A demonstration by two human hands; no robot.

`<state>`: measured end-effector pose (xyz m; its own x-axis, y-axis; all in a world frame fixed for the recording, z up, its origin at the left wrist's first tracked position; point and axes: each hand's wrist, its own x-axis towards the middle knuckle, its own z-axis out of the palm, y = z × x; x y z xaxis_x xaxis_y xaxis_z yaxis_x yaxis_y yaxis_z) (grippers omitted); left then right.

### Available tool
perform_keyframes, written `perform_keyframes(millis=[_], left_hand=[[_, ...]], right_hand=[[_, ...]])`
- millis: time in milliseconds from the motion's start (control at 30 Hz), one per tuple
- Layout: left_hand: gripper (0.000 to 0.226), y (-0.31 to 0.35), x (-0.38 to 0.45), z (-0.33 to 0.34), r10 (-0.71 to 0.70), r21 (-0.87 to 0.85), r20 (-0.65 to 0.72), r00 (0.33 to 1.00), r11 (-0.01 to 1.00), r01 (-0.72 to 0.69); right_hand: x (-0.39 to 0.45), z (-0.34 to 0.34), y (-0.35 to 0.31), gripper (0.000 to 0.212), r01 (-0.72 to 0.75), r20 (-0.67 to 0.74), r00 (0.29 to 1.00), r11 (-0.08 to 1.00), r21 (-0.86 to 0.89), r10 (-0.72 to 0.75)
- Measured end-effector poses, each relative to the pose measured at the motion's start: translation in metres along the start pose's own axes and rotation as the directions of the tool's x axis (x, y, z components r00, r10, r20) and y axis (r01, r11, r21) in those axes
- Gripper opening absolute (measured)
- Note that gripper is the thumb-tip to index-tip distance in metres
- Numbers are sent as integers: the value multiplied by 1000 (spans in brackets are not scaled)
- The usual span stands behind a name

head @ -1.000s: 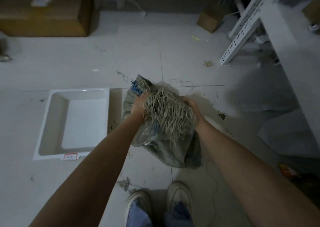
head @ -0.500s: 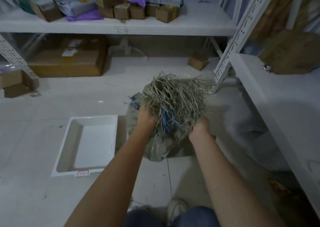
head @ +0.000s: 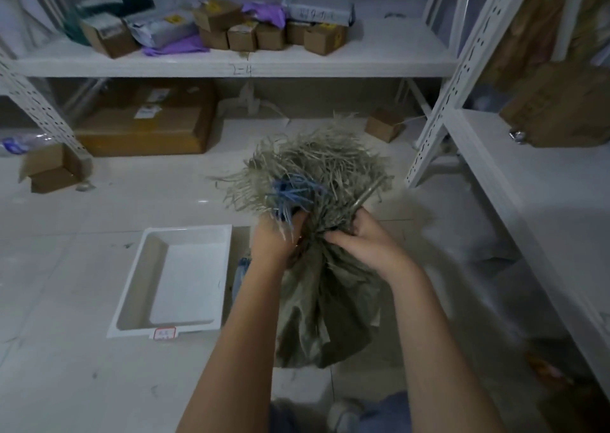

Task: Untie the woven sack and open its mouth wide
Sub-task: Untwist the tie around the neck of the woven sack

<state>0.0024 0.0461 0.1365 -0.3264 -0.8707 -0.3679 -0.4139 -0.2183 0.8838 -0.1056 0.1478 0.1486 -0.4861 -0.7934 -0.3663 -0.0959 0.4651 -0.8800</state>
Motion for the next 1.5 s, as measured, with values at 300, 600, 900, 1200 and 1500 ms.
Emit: perform_keyframes(millis=[300,600,900,1200,1500], left_hand=[[37,30,-10,-16,0,83,157,988,996,-13],[57,33,-12,-48,121,34,435,892,988,-150],[31,34,-10,-34,249,32,370,895,959,-280],[19,41,-9,-25,354,-130,43,934,929,-346],[47,48,-12,-10,250,-205,-248,936,930,-304]], right_hand=[[14,10,-6,86,158,45,987,977,-144,-153],[7,-2,-19,56,273,39,961,962,32,-274],[-5,3,-37,48,246,92,967,961,-127,-236],[-1,-3,-31,42,339,5,941,939,-60,-339],[3,9,-31,56,265,112,950,941,211,-292]])
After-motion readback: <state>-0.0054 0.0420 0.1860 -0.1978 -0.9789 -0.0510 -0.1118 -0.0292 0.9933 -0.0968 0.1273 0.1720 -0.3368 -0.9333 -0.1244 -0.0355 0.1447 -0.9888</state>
